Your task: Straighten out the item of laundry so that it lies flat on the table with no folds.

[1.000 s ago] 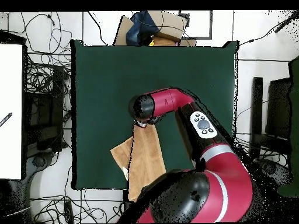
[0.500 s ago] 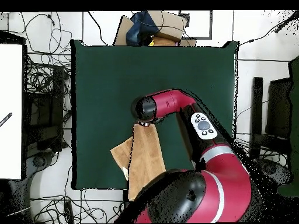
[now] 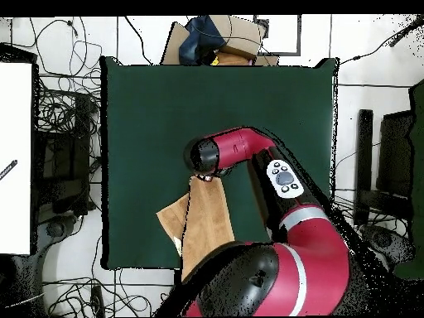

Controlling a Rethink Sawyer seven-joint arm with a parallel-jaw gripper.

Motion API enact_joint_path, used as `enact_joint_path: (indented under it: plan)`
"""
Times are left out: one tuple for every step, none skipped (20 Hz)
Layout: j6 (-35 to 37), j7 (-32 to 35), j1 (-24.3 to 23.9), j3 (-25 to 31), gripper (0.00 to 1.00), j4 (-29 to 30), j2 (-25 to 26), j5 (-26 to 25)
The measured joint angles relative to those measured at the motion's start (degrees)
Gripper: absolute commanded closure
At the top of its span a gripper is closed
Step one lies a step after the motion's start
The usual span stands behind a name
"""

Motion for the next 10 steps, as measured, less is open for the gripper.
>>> enact_joint_path:
  plan:
    - [0.0,0.0,0.0,-0.2,1.0,0.0,0.0,0.0]
    - [0.0,0.0,0.1,-0.7,1.0,0.0,-0.1,0.0]
    - [0.0,0.0,0.1,-1.5,1.0,0.0,-0.2,0.3]
    - [0.0,0.0,0.1,-2.2,0.0,0.0,-0.2,0.5]
    - [0.0,0.0,0.1,-2.3,0.0,0.0,-0.2,0.6]
    - [0.1,0.0,0.1,-2.4,0.0,0.0,-0.2,0.6]
    - [0.1,0.0,0.1,-2.4,0.0,0.0,-0.2,0.7]
    - [0.4,0.0,0.1,-2.6,0.0,0.1,-0.2,0.9]
    - [0.9,0.0,0.1,-2.6,0.0,0.2,-0.2,1.3]
    - [1.5,0.0,0.1,-2.6,0.0,0.2,-0.2,1.7]
